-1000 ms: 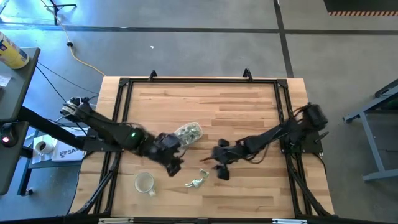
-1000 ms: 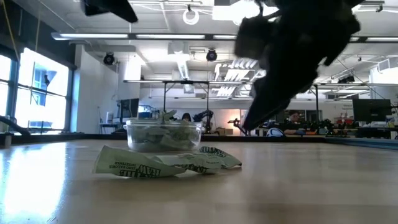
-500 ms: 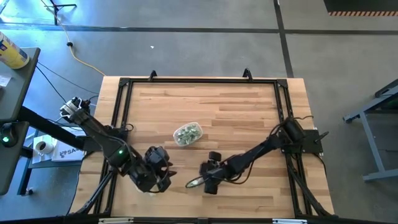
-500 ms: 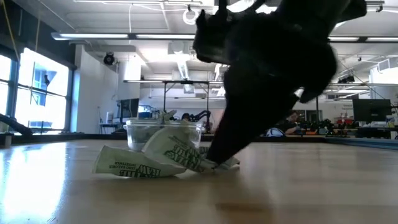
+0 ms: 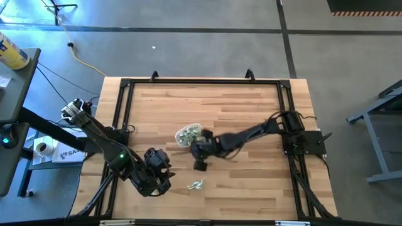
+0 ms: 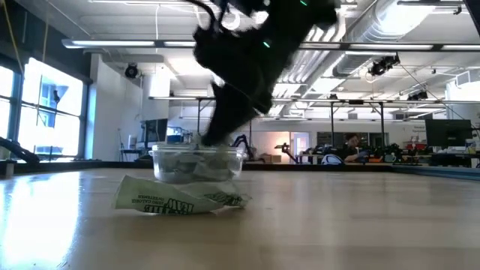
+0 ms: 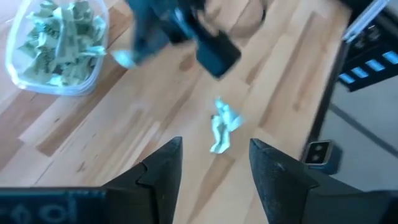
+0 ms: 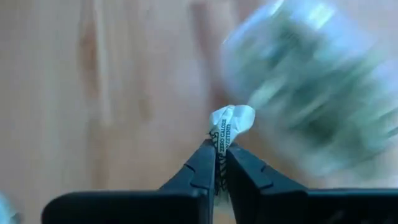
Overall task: Pick and place Stevia / Truvia into bins
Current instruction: Put the top stevia packet into the transparent container
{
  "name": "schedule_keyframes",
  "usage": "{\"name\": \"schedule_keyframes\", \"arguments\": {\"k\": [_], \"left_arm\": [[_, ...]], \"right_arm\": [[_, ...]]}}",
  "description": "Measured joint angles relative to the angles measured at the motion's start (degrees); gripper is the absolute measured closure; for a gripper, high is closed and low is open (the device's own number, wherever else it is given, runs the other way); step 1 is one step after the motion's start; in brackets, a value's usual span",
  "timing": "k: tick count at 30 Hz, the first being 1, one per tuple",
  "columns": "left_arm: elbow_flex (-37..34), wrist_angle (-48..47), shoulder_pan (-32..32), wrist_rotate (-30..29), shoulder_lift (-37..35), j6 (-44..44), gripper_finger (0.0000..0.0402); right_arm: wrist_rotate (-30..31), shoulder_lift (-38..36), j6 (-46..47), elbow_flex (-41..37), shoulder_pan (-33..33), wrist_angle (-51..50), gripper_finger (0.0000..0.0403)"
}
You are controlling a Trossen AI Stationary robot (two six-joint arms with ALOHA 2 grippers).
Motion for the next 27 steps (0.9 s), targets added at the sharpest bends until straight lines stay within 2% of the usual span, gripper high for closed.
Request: {"name": "schedule_keyframes", "arguments": {"k": [3,8,13,18,23,27], "left_arm": [[-0.02,-1.9,-0.35,-0.02,0.86,-1.47,0.0187],[-0.04,-3.59,-0.73,0.26,3.65,-4.18,0.0193],[-0.04,-3.7,-1.8,0.74,6.66,-6.15,0.0193],[-0.04,-4.47,-1.71,0.7,7.76,-7.6,0.0193],[-0.04,-4.47,-0.77,0.35,7.7,-8.27,0.0191],[-0.04,-4.29,0.24,0.54,7.68,-8.46,0.019]], "right_arm": [[1.51,-0.16,-6.61,5.45,-3.15,-3.72,0.0385],[1.52,-0.14,-13.53,10.47,-8.58,-4.38,0.0399],[-3.38,0.09,-15.43,10.29,-12.43,-9.86,0.039],[-6.06,0.9,-19.14,6.08,-12.76,-5.81,0.0385],[-6.53,1.64,-19.48,4.6,-12.71,-3.57,0.0376],[-5.15,1.74,-19.87,5.37,-12.69,-4.2,0.0344]]}}
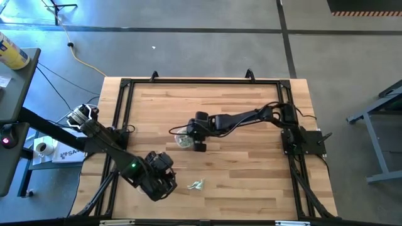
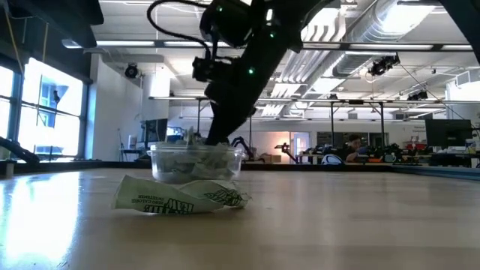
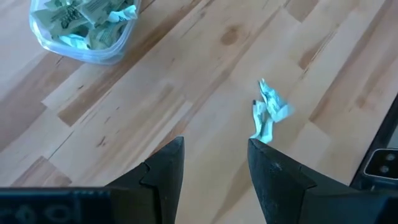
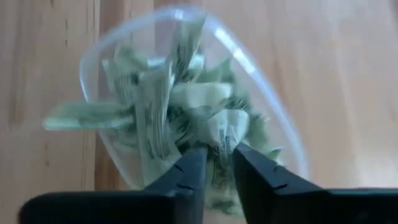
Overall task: Pick and place Stevia / Truvia into bins
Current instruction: Put the top stevia packet into the transparent container, then put the left stevia packet into the transparent container
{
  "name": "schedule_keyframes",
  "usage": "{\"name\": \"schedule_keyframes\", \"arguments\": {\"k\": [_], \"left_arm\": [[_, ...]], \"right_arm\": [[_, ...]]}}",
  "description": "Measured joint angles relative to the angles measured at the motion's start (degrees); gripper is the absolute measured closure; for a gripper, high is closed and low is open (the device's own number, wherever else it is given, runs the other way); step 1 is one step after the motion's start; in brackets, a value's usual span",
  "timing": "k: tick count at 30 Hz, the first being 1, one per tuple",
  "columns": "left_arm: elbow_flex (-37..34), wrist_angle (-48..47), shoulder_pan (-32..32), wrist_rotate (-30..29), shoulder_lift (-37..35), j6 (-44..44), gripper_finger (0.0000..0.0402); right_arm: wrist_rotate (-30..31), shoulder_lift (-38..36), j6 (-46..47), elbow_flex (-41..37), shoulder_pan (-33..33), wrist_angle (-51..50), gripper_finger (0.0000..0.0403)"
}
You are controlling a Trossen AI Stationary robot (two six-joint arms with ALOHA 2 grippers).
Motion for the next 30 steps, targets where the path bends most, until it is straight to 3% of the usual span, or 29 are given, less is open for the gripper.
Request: {"name": "schedule_keyframes", "arguments": {"k": [6,15,20,25,30], "left_arm": [[0.02,0.14,0.49,0.14,-0.01,-0.24,0.019],[0.06,0.44,0.32,1.67,0.73,1.95,0.019],[0.02,8.47,0.34,2.17,6.29,16.16,0.019],[0.03,21.83,0.7,3.9,14.39,30.82,0.019],[0.04,29.56,2.54,10.35,20.2,33.03,0.019]], "right_arm": [[0.65,-1.29,-2.41,2.42,0.17,-2.69,0.0264],[-0.91,-5.3,-5.06,2.75,1.91,-15.48,0.0159],[0.59,-12.35,-4.82,-0.17,7.44,-20.55,0.0147],[6.93,-20.29,3.57,-10.62,14.51,-21.09,0.0147],[10.48,-26.01,18.05,-20.26,20.94,-20.39,0.0147]]}}
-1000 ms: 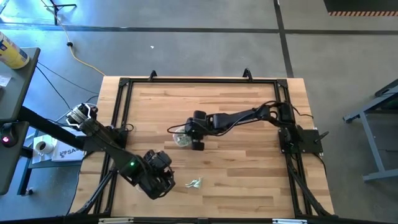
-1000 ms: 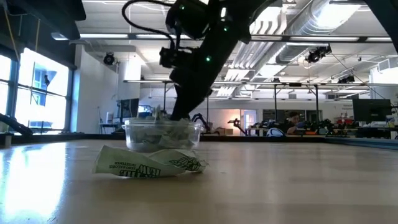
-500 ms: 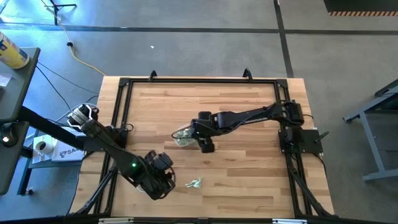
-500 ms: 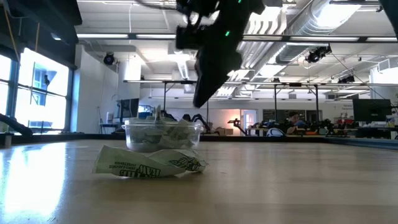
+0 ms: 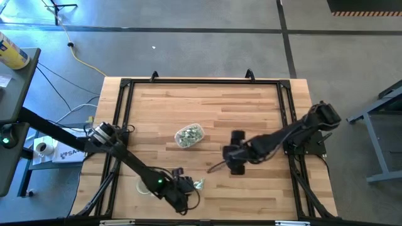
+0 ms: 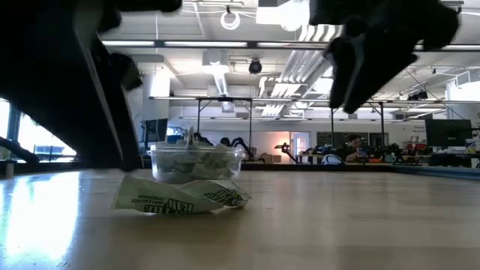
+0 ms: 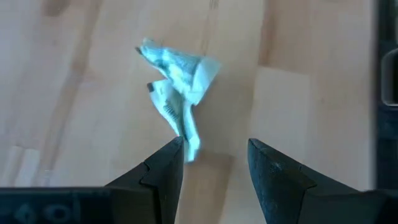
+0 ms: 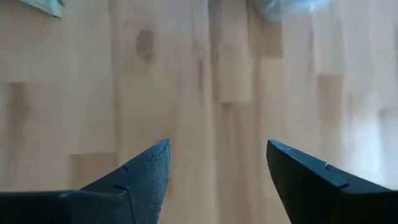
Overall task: Pick and place Stevia / Truvia into bins
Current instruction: Put the left stevia packet into the transparent container
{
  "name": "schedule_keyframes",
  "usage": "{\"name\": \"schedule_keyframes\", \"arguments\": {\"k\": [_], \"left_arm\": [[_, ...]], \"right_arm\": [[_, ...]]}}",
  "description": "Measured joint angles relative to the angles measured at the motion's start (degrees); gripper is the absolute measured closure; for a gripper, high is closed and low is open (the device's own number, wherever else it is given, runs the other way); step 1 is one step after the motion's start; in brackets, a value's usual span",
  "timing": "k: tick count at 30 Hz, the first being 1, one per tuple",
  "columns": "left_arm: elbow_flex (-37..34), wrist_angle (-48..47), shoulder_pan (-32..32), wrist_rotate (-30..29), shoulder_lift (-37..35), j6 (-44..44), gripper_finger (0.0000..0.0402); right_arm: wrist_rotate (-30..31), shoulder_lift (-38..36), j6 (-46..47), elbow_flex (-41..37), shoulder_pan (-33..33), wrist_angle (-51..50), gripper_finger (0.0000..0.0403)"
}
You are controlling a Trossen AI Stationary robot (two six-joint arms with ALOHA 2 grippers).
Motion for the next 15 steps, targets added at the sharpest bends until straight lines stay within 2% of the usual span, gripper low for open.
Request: {"name": "schedule_keyframes", "arguments": {"k": [4,9,12,15], "left_arm": [[-0.07,-0.12,1.42,0.49,2.0,-0.18,0.019],[0.0,-0.6,2.97,1.1,3.68,1.93,0.0201],[0.17,-0.36,3.44,0.93,4.49,3.82,0.0237],[0.31,-0.43,4.03,0.98,5.04,4.74,0.0296]], "right_arm": [[1.09,-1.57,10.17,-2.73,3.75,0.31,0.0147],[3.67,-1.46,16.45,-2.8,6.54,0.91,0.0147],[4.92,-1.42,18.54,-2.8,7.33,0.99,0.0147],[4.99,-1.42,19.94,-2.79,7.79,0.96,0.0147]]}}
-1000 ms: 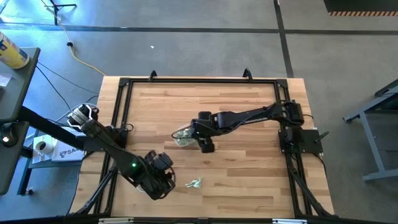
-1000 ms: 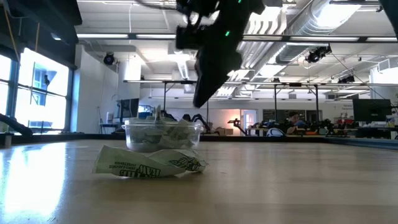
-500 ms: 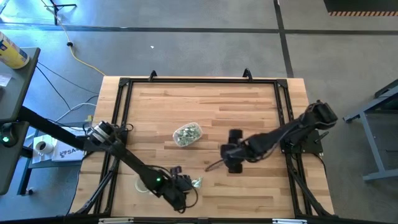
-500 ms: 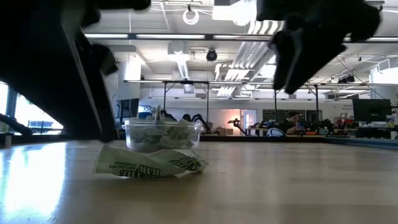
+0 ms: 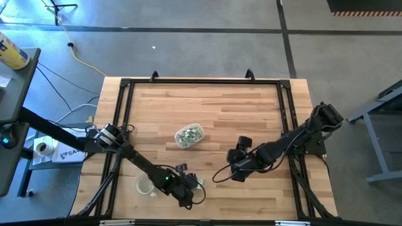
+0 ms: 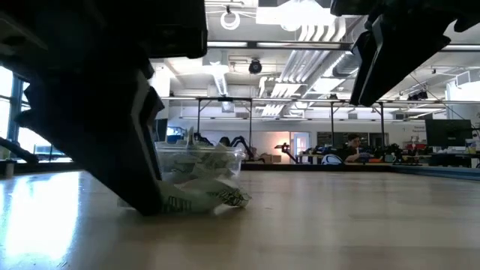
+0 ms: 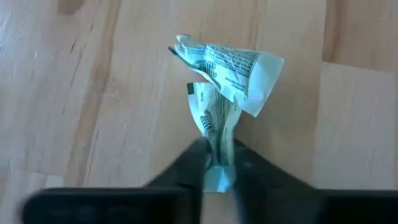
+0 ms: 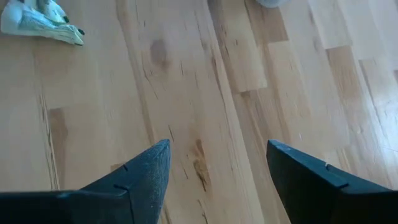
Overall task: Pick and place Stevia / Truvia into bins
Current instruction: Put the left stevia packet into the transparent container
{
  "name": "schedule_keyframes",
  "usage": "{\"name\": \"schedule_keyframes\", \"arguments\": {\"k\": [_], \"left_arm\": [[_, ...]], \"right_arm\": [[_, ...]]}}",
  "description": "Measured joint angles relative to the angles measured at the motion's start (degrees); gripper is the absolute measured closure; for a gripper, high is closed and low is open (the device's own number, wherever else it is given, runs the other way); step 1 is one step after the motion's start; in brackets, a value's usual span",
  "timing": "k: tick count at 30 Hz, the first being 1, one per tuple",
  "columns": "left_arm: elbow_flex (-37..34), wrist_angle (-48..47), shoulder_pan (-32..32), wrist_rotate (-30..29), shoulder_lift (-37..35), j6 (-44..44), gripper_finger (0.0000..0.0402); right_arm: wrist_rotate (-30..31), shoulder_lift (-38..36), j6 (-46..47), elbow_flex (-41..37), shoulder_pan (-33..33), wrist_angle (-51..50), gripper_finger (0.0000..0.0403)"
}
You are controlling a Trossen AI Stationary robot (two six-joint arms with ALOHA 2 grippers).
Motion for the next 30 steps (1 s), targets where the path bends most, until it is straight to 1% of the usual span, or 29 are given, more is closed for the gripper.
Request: {"name": "schedule_keyframes", "arguments": {"k": [3,4,6,9,12,15,17,20,21,22,24,25,27,30], "left_arm": [[0.51,-2.48,1.16,1.88,-1.0,0.85,0.037],[0.95,-5.42,1.57,2.1,-1.63,1.12,0.038],[2.16,-13.15,2.59,2.25,-3.14,1.33,0.0376],[6.92,-25.44,3.9,1.59,-7.88,1.6,0.0362],[11.36,-37.56,5.18,-2.41,-12.97,3.85,0.0378],[12.57,-42.59,8.13,-7.02,-18.39,5.68,0.038],[11.26,-42.83,11.98,-7.92,-22.11,6.96,0.038],[6.43,-39.58,18.81,-5.5,-24.98,10.68,0.0376],[4.49,-37.13,21.26,-3.78,-25.26,12.48,0.0376],[2.69,-34.36,23.64,-0.81,-25.52,14.36,0.0377],[-0.86,-27.39,28.07,7.27,-25.79,17.35,0.0377],[-2.8,-23.48,29.78,9.93,-25.73,17.97,0.0376],[-6.26,-18.55,32.22,10.41,-25.0,18.18,0.0369],[-9.93,-13.95,35.73,10.4,-24.88,17.44,0.0363]], "right_arm": [[0.05,0.0,0.52,0.01,0.39,-0.16,0.0147],[0.05,0.0,0.72,0.01,0.42,-0.45,0.0147],[0.16,0.0,0.88,0.01,0.44,-0.92,0.0147],[0.89,0.0,-0.07,0.01,-0.23,-1.12,0.0147],[1.8,0.0,-1.71,0.01,-1.95,-0.61,0.0147],[2.35,0.0,-4.38,0.01,-4.57,1.13,0.0147],[2.96,0.0,-6.77,0.01,-6.41,2.6,0.0147],[2.95,0.0,-10.61,0.01,-9.35,5.57,0.0147],[2.88,0.0,-11.87,0.01,-10.24,6.53,0.0147],[2.66,0.0,-13.17,0.01,-11.15,7.53,0.0147],[1.58,0.0,-15.4,0.03,-12.69,9.07,0.0147],[1.16,0.0,-16.24,0.03,-13.39,9.58,0.0147],[0.07,0.0,-17.43,0.03,-14.49,9.84,0.0147],[-1.12,0.0,-18.44,0.03,-15.65,9.77,0.0147]]}}
